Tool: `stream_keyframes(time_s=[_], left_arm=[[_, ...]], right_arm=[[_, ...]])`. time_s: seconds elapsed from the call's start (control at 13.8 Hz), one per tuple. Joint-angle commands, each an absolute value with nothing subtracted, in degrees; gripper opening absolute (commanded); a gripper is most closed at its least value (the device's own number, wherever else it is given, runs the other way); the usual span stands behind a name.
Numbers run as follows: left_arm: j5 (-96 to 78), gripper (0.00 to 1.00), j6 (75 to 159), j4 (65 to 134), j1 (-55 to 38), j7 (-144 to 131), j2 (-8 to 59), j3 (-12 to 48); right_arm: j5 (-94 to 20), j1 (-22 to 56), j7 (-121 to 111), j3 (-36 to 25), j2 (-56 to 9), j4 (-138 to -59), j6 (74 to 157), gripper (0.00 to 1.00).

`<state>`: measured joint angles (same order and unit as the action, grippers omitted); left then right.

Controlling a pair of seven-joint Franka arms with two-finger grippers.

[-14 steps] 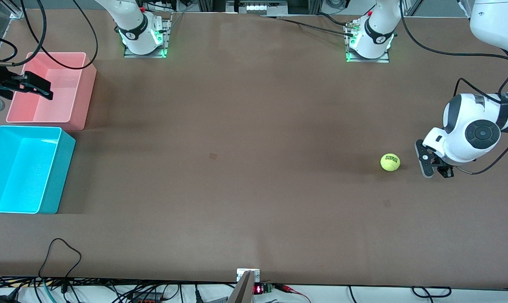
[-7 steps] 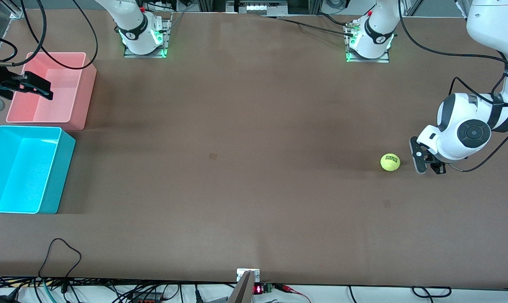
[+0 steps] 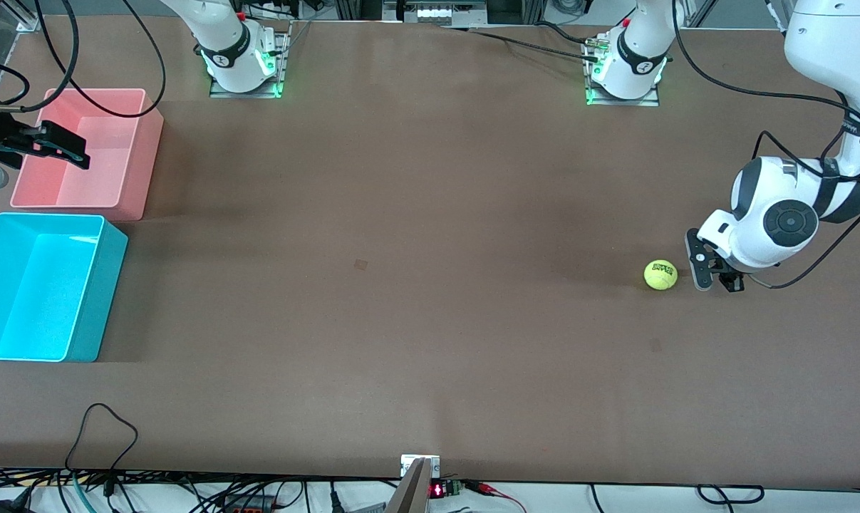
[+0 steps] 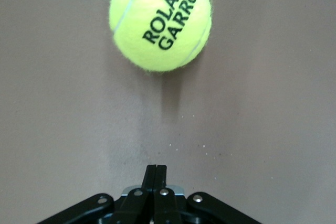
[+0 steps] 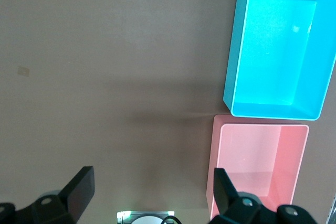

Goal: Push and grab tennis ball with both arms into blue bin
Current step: 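Lower the left gripper beside the yellow tennis ball, then push the tennis ball with the left gripper toward the cyan bin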

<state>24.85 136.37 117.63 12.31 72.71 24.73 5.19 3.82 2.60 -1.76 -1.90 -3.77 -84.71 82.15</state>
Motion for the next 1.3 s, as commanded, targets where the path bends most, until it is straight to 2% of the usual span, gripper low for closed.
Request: stream_keyframes(time_s=[0.0,0.29,0.65,0.79,1.08,1.23], left_arm=[[25.49,0.00,137.98,117.69,12.83,72.69,26.53,6.32],[25.31,0.00,139.83,117.69,13.97,67.27,28.73,12.90],[25.31,0.00,139.22,113.74,8.99,41.19,30.93,29.16],[25.49,0.00,136.25,112.06,6.24,37.97,30.15,29.53],[25.58,0.00,124.66,109.00,13.42,50.41,27.08,29.53],[25.49,0.00,118.25,103.83,15.90,57.71,27.16,29.53]], right_arm=[[3.96,2.37,-1.05,-1.58,-3.08,-85.34,82.44,1.00],[3.96,2.37,-1.05,-1.67,-3.08,-85.34,82.44,1.00],[3.96,2.29,-1.05,-1.67,-3.08,-85.34,82.44,1.00],[3.96,2.29,-1.05,-1.67,-3.08,-85.34,82.44,1.00],[3.96,2.29,-1.05,-1.67,-3.08,-85.34,82.35,1.00],[3.87,2.28,-0.97,-1.67,-3.08,-85.34,82.35,1.00]])
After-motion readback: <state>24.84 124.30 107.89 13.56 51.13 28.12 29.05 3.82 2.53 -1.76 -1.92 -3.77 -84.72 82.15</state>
